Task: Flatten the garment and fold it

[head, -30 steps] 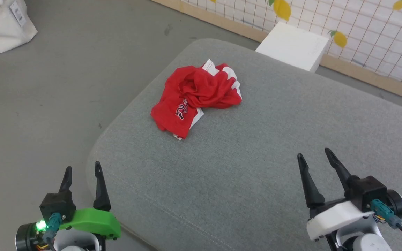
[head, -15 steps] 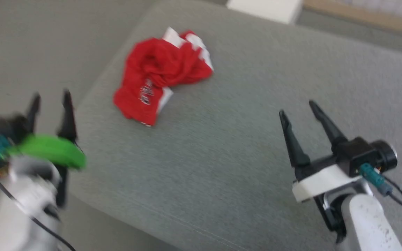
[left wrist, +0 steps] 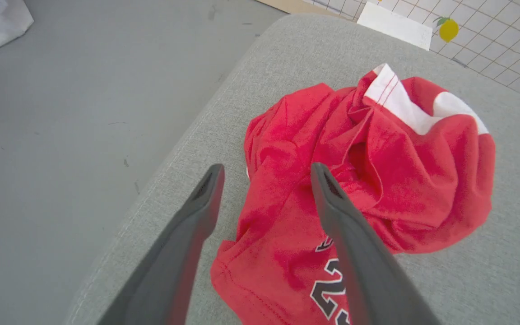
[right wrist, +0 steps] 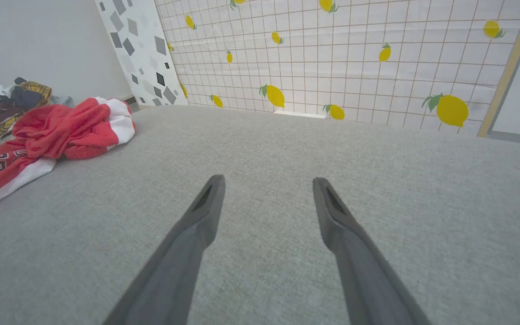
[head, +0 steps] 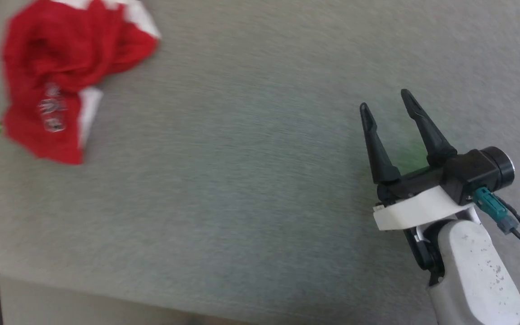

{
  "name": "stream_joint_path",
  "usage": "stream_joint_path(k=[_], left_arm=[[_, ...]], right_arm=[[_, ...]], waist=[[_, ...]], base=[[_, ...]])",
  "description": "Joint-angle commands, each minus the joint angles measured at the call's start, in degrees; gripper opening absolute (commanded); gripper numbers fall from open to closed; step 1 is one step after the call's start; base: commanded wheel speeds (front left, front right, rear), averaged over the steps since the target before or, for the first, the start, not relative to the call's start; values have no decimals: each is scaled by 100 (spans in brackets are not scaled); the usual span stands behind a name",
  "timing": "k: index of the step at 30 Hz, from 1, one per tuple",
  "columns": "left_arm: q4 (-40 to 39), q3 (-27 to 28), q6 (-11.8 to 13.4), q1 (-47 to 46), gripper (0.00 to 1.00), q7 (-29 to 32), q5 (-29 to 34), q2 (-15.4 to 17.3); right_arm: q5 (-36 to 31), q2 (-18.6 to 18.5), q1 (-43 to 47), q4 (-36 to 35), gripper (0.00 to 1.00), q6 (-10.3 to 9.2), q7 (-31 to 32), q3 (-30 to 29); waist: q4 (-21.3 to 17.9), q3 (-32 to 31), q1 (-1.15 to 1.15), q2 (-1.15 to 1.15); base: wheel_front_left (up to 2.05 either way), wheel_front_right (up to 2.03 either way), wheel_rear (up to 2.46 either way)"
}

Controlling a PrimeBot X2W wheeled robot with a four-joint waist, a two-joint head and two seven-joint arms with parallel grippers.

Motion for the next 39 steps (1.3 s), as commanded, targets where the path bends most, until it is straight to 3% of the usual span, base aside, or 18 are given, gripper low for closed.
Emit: stream_joint_path(k=[1, 7, 10, 11, 13, 16, 21, 25, 32, 39], left_arm=[[67, 54, 121, 3, 100, 215, -99, 57], [300, 78, 663, 448, 100, 1194, -259, 67], [357, 75, 759, 700, 100, 1509, -390, -4], [334, 62, 763, 791, 87, 1575, -428, -41], [221, 91, 712, 901, 0, 1439, -431, -53], [30, 222, 566, 925, 0, 589, -206, 21], [-115, 279, 411, 687, 0, -1544, 612, 182], [-193, 93, 327, 406, 0, -2568, 1064, 207], [-486, -529, 46, -177, 0, -3234, 1345, -129], [-947, -1417, -105, -591, 0, -3095, 1381, -948]], right_arm=[[63, -4, -106, 57, 100, -10, -73, 6], [165, -4, -148, 284, 100, -10, -175, -10], [196, -4, -124, 380, 100, -10, -203, -27], [203, -4, -107, 415, 100, -10, -211, -37], [220, -4, -57, 470, 100, -10, -222, -66], [237, -4, 56, 555, 100, -10, -232, -112], [278, -4, 329, 715, 100, -10, -240, -235], [331, -4, 566, 803, 100, -10, -243, -278], [470, -4, 959, 847, 100, -10, -244, -376], [462, -4, 1312, 809, 100, -10, -229, -493]], waist=[[-914, 854, -1, 0], [-997, 724, -1, 0], [-972, 523, -1, 0], [-948, 400, -1, 0], [-897, 168, -1, 0], [-815, -237, -1, 0], [-671, -1087, -1, 0], [-669, -1657, -1, 0], [-839, -2392, -1, 0], [-1245, -2827, -1, 0]], base=[[0, 0, 0], [0, 0, 0], [0, 0, 0], [0, 0, 0], [0, 0, 0], [0, 0, 0], [0, 0, 0], [0, 0, 0], [0, 0, 0], [0, 0, 0]])
